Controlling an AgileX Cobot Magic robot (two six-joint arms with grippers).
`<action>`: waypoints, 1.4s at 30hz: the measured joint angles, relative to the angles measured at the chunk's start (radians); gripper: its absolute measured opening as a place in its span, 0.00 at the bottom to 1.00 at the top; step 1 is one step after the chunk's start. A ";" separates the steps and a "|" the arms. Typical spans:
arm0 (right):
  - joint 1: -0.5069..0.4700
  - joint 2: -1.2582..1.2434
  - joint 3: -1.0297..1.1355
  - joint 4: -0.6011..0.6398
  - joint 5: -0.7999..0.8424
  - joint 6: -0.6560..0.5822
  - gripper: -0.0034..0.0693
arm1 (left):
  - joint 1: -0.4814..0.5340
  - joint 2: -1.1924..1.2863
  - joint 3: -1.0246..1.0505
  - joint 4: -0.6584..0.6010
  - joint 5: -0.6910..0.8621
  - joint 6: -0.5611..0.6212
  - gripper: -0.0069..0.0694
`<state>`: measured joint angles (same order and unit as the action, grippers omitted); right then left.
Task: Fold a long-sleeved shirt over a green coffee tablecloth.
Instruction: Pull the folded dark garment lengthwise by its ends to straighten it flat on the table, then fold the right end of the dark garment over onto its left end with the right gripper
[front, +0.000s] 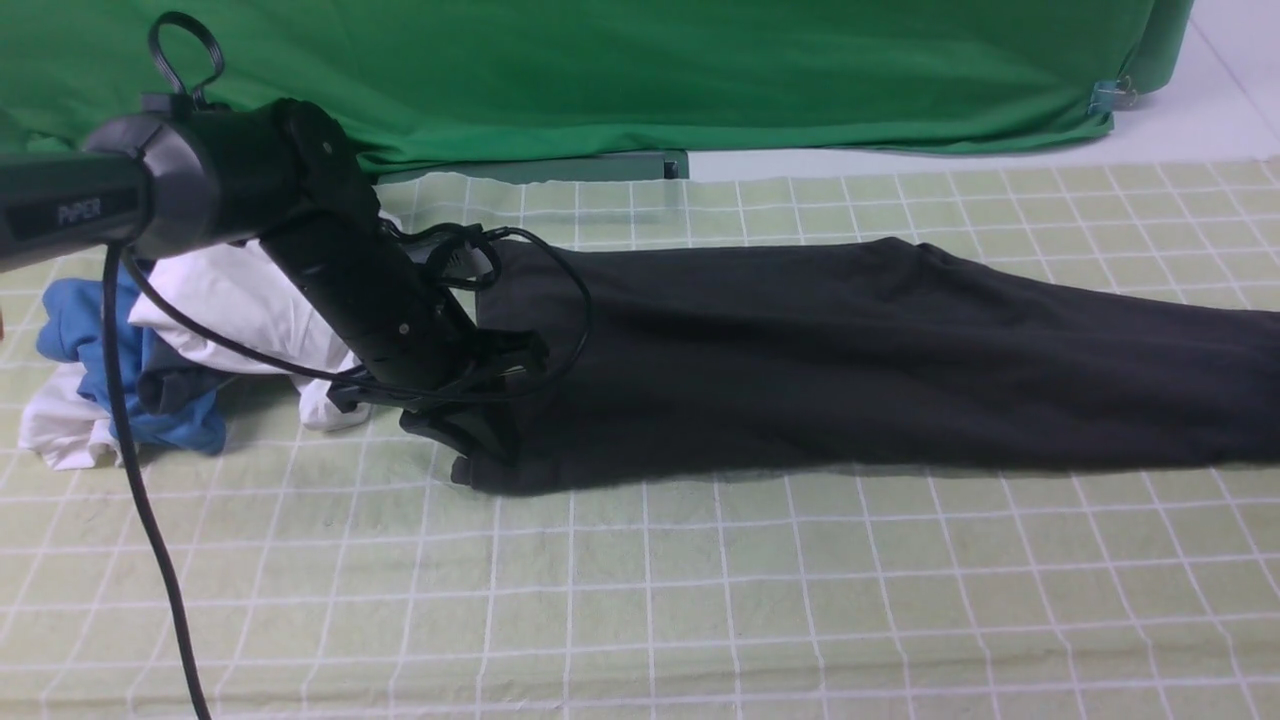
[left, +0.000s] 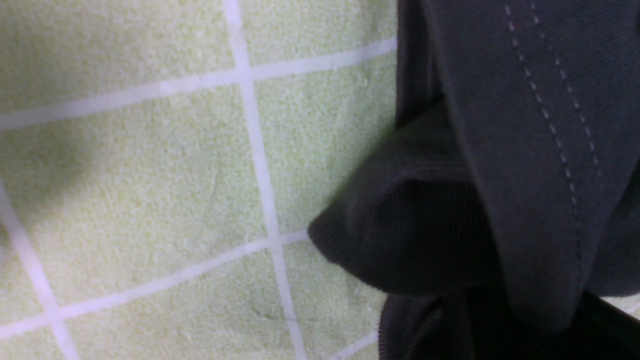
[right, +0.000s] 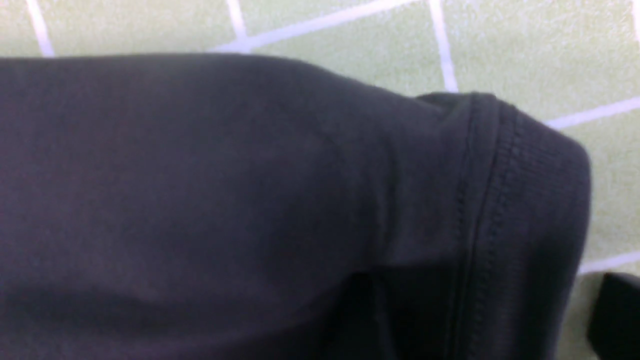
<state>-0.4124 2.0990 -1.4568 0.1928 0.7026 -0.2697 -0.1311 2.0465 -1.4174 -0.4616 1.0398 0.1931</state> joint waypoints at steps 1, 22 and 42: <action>0.000 0.000 0.000 0.001 -0.002 0.000 0.67 | 0.000 0.000 0.000 0.003 0.000 0.000 0.17; 0.003 -0.163 -0.009 -0.016 0.131 0.000 0.07 | 0.000 -0.118 0.001 0.024 0.122 0.018 0.17; -0.037 -0.382 0.408 -0.163 0.076 0.170 0.07 | -0.001 -0.240 0.404 -0.009 0.016 0.036 0.17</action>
<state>-0.4494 1.7171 -1.0490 0.0297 0.7786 -0.0997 -0.1323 1.8069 -1.0136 -0.4708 1.0557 0.2286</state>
